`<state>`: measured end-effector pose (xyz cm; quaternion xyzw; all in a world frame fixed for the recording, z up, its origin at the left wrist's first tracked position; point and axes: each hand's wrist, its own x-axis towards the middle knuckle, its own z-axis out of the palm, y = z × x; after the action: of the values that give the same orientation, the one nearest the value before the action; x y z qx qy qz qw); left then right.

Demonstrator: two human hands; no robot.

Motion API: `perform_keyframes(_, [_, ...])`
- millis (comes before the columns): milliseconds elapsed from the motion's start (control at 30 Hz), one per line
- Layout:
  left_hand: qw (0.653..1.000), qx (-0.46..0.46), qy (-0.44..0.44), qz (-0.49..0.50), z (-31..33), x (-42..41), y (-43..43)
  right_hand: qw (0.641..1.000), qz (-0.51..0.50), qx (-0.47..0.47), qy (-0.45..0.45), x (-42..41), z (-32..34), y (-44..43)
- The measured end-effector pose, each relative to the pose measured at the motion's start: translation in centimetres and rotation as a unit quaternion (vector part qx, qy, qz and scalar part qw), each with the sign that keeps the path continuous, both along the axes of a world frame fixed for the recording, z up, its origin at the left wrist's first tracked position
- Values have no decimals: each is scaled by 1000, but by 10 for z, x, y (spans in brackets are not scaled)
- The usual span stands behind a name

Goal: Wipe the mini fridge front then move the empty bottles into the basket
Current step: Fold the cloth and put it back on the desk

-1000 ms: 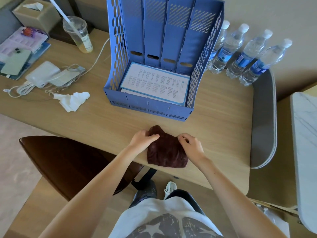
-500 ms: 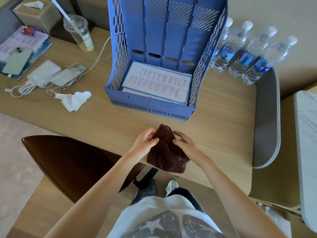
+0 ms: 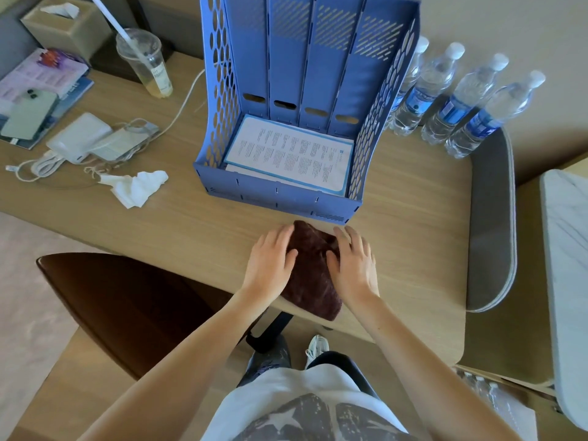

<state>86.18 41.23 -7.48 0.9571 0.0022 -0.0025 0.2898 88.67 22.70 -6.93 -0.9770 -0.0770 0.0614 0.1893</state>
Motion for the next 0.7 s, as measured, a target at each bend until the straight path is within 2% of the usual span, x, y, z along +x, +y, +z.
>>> perform_keyframes(100, [974,158,-52,-156,-10,-16,3,997,59,-9,-44,-31,-8,0])
perform_keyframes(233, [950,242,13,-199,-26,-27,2,991,107,-74,18,-54,-28,5])
perform_keyframes(400, [943,277,43,-178,-33,-23,11,988,135,-73,29,-40,-37,12])
perform_keyframes(567, [949,265,39,-167,-30,-17,22,986,149,-68,30,-28,-35,23])
perform_keyframes(700, [946,251,70,-191,-22,-13,22,991,129,-17,45,-28,-26,22])
